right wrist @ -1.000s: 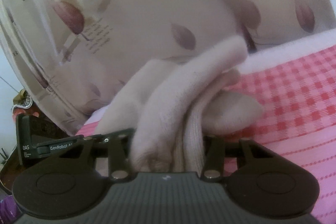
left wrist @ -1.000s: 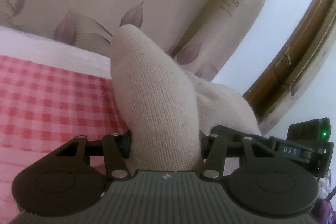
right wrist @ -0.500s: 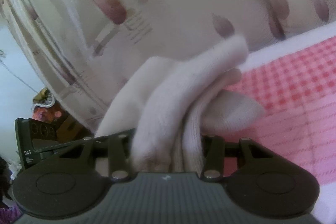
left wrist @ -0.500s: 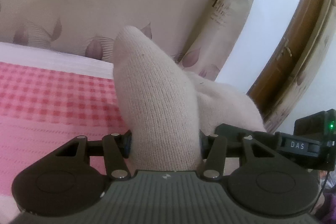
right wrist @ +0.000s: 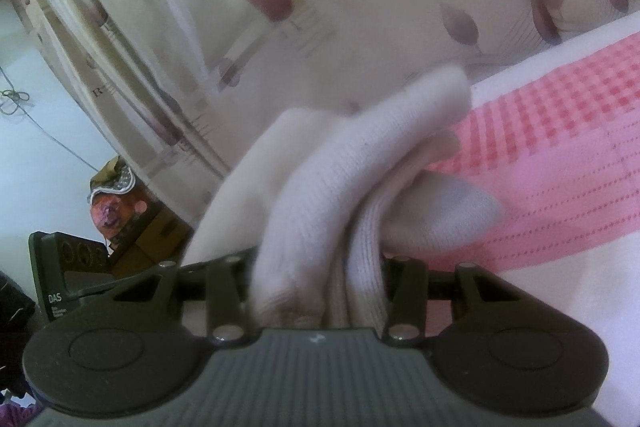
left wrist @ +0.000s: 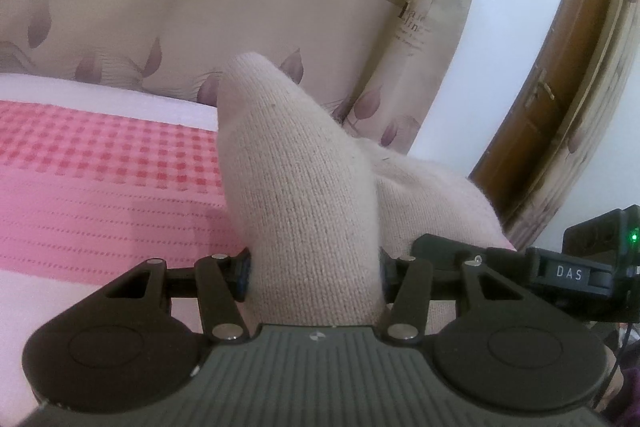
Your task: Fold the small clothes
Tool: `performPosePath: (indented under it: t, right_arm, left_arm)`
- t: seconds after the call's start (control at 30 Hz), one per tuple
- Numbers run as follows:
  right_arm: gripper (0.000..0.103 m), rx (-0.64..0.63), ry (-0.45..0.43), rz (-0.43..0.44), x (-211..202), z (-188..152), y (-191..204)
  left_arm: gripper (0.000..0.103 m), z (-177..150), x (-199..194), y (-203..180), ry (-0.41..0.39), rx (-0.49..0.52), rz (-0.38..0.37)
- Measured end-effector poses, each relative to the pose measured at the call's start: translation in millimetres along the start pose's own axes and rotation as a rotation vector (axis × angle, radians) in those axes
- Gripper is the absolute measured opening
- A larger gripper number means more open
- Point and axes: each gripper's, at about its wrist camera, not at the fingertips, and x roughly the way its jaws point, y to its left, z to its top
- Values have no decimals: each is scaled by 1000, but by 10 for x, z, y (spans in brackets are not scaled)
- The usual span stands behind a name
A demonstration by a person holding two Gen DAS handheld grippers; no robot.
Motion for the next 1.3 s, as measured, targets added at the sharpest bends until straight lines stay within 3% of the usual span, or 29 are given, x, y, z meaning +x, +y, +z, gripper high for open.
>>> performPosePath:
  t: [0.63,1.3]
  right_arm:
    - [45,-22,7,12,-47,-307,335]
    - [45,-35,18,10,90,-322,386]
  left_arm:
    - [53,-233,-457,62,-40,-7,29]
    - [53,-234,-462,229,-47,-21,43]
